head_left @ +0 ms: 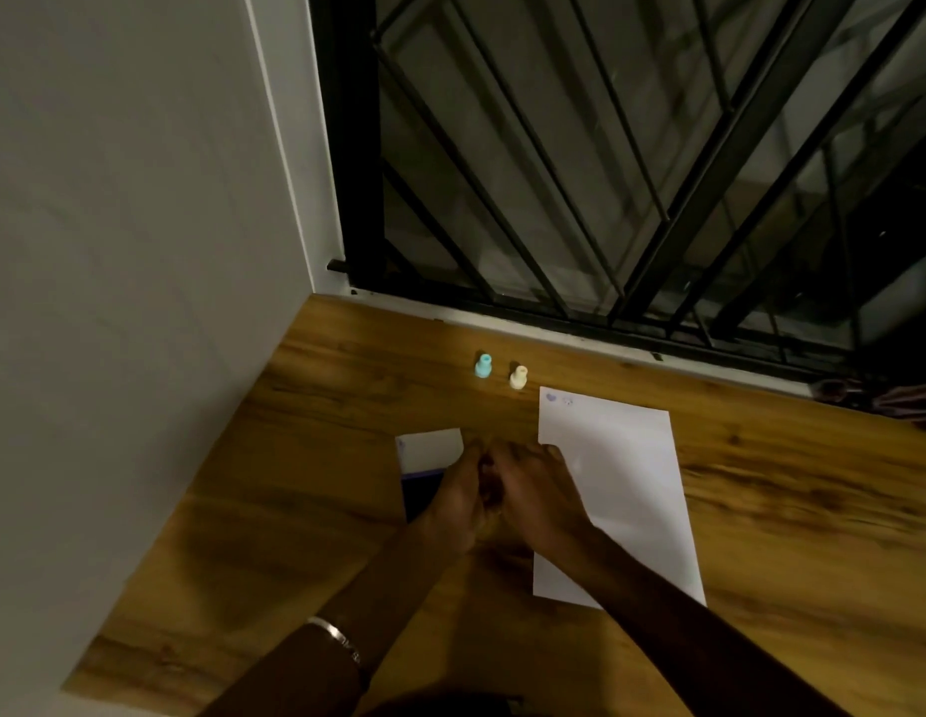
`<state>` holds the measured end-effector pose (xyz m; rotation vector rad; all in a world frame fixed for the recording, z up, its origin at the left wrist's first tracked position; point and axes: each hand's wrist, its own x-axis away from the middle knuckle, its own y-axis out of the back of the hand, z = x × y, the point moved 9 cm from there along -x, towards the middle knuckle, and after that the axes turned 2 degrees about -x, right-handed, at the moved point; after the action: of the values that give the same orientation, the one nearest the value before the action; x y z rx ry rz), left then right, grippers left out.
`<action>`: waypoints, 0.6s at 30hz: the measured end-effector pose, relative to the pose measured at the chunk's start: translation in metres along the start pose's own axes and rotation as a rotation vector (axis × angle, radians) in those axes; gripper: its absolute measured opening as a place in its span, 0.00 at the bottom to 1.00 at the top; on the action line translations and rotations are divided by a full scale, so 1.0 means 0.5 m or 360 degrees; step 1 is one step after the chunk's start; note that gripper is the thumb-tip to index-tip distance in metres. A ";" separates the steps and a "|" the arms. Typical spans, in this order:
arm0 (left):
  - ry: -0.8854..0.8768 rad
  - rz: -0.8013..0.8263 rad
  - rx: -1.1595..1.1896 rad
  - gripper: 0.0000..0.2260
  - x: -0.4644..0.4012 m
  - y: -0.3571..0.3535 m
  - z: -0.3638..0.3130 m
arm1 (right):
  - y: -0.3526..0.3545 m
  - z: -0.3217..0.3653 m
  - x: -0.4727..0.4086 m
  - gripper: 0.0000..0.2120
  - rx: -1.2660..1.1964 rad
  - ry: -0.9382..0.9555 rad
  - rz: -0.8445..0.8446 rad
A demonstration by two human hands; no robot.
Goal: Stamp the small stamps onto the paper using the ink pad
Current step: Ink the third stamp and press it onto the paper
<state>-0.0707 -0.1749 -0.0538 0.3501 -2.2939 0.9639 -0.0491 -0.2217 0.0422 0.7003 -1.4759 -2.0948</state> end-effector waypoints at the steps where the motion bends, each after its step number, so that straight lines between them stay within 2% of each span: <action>1: 0.0004 -0.0009 0.0019 0.15 0.002 0.004 0.000 | 0.000 0.004 0.000 0.10 0.0004 0.0013 -0.0012; 7: 0.0026 -0.0081 0.0117 0.13 0.005 0.016 -0.012 | -0.002 0.018 0.002 0.14 -0.0006 0.0055 -0.0043; 12: 0.0040 0.0001 0.0148 0.14 0.010 0.004 -0.013 | 0.000 0.017 -0.002 0.11 -0.0066 0.0058 -0.0047; 18: 0.0035 -0.0049 0.0033 0.16 0.004 0.006 -0.023 | 0.008 0.012 -0.006 0.08 -0.0009 0.0023 -0.0091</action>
<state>-0.0684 -0.1647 -0.0477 0.3809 -2.2536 0.9722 -0.0505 -0.2165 0.0480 0.7623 -1.4576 -2.1315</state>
